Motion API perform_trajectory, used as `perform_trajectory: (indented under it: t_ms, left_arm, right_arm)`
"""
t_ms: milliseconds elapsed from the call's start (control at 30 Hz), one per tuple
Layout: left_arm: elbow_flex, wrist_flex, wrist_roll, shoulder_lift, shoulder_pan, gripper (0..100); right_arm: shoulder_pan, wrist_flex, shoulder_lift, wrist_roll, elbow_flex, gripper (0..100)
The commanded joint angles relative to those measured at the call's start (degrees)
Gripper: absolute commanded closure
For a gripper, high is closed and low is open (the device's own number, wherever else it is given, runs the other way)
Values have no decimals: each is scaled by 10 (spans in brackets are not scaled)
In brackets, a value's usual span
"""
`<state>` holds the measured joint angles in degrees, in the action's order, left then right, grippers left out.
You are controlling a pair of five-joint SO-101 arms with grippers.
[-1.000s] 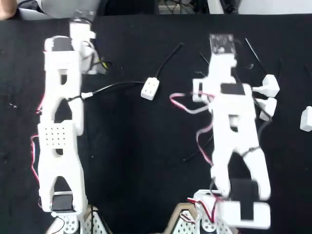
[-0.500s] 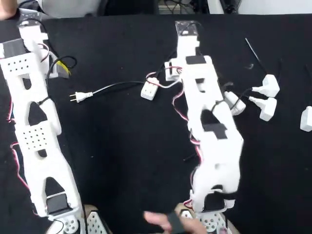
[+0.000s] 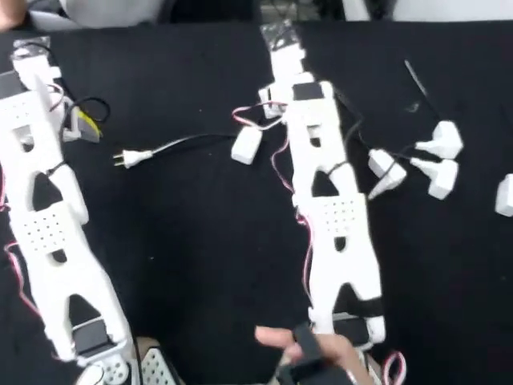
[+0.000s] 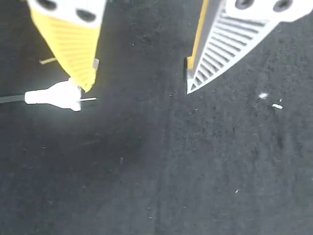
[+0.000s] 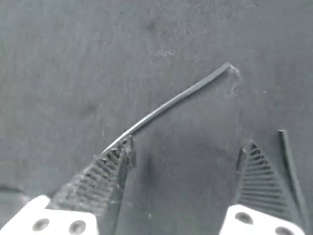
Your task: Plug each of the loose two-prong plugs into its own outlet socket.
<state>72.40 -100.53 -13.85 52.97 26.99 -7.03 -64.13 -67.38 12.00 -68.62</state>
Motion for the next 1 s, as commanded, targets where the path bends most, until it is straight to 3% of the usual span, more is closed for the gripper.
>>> perform_trajectory:
  t_ms: [0, 100, 233, 467, 600, 800, 967]
  left_arm:
    - [5, -5, -5, -18, 11, 712]
    - [5, -5, -3, -19, 17, 712]
    - [-12, -6, -3, -38, 36, 712]
    - [-182, -4, -4, -186, 36, 712]
    - [-255, -2, -5, -282, 34, 712]
    - [-378, 53, -4, -383, 33, 712]
    - [-534, 125, -12, -450, 2, 712]
  right_arm:
    - [18, -103, 0, -6, -127, 674]
    - [5, -131, -16, 48, -186, 674]
    - [-4, -115, -43, 187, -215, 674]
    - [8, -68, -138, 491, -218, 674]
    - [4, -134, -153, 626, -257, 674]
    - [4, -172, -148, 633, -271, 670]
    - [16, -221, -87, 492, -271, 673]
